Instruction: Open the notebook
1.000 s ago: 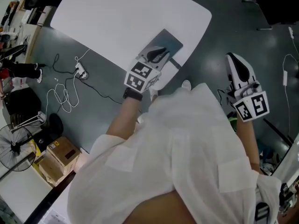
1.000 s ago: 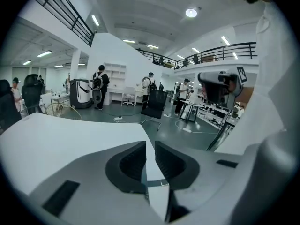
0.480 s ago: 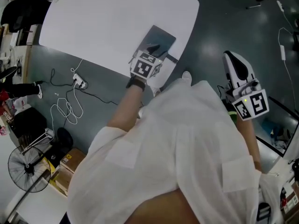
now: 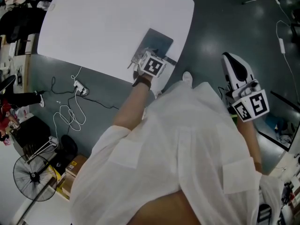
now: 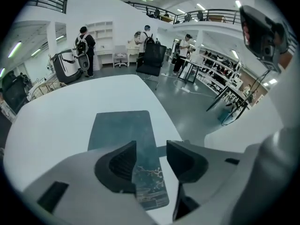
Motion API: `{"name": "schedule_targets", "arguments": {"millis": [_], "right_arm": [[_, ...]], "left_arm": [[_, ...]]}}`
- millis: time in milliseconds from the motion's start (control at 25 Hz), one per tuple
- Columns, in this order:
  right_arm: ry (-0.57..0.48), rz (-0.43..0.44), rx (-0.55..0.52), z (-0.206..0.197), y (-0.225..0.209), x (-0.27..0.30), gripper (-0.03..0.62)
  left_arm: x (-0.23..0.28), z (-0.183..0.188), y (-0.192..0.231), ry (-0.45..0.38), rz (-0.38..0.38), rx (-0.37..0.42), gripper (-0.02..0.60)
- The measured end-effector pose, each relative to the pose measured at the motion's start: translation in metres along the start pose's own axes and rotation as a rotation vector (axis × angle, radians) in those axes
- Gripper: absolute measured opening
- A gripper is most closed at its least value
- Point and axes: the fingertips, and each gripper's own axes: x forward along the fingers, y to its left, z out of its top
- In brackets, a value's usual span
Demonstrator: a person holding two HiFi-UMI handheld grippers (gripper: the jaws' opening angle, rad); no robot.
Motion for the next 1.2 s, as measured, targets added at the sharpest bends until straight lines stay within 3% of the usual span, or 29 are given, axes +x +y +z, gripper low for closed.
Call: {"name": "schedule_targets", "arguments": {"millis": [360,720,1200], "right_arm": [[0.017,-0.042,0.036,-0.008,-0.015,-0.005,0.005],[0.017,-0.04,0.052,-0.008,-0.024,-0.006,0.005],[0.022,-0.009,0.057,-0.006,-0.023,0.006,0.005]], "left_arm": [[0.024,-0.014,0.007,0.111,0.119,0.112,0.221],[0.035,-0.018,0.009,0.189,0.169,0.117,0.227],[0.011,-0.003,0.011,0.132,0.156,0.048,0.221]]}}
